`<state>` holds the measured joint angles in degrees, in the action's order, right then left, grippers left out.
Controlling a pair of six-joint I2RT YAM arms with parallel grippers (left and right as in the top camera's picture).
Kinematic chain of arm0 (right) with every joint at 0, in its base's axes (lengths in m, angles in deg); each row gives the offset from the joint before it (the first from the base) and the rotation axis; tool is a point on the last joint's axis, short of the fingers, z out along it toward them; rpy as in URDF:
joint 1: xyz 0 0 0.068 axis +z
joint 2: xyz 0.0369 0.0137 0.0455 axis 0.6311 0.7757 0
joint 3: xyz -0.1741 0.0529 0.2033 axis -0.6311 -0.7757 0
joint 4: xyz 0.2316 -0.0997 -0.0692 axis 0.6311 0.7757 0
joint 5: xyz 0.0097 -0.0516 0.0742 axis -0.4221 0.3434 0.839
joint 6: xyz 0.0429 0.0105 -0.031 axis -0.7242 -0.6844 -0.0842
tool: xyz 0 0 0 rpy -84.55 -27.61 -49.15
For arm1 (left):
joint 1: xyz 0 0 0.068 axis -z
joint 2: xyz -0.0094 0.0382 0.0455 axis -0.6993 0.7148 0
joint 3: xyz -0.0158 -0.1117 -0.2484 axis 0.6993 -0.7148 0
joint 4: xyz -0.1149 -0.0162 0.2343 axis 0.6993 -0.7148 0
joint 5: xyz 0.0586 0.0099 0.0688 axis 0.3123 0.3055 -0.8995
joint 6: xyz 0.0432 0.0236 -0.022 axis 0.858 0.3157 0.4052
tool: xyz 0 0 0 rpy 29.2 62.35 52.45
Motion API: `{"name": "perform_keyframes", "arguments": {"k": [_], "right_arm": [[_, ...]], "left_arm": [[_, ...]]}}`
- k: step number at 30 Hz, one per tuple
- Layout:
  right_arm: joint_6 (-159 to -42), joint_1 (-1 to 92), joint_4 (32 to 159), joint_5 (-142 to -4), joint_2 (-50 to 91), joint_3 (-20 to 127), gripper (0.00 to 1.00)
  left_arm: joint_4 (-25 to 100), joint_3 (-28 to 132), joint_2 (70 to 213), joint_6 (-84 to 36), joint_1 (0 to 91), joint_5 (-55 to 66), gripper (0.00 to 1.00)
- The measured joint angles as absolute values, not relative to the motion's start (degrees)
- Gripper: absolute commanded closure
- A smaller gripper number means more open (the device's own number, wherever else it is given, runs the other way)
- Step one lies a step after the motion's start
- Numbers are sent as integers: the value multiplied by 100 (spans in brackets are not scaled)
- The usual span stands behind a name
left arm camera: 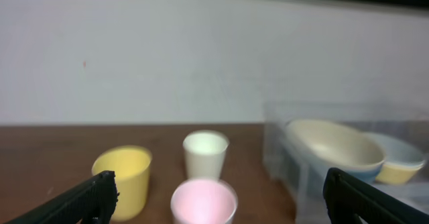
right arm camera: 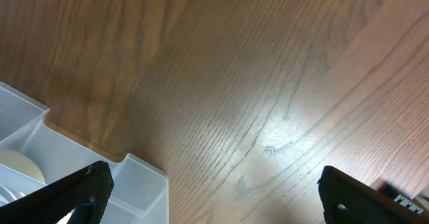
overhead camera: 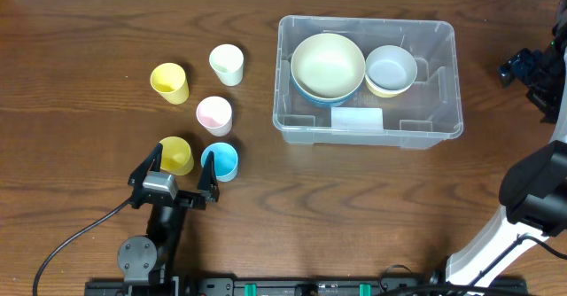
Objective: Pack container
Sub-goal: 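Reach the left gripper to the yellow cup and grasp it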
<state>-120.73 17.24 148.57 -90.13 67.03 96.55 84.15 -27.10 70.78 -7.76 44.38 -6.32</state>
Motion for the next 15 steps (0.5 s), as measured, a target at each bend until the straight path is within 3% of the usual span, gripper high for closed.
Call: {"name": "perform_keyframes", "arguments": {"k": [7, 11, 15], "right_arm": [[-12086, 1724, 14855, -9011, 6703, 9655, 1], [-12088, 1724, 14853, -9009, 6703, 9653, 1], [-12088, 1724, 14853, -9011, 6703, 9651, 1]], "left_arm": [[7517, -1764, 7674, -750, 4436, -422, 2], [6273, -212, 8988, -378, 4438, -370, 2], [5939, 1032, 10321, -112, 4438, -112, 2]]}}
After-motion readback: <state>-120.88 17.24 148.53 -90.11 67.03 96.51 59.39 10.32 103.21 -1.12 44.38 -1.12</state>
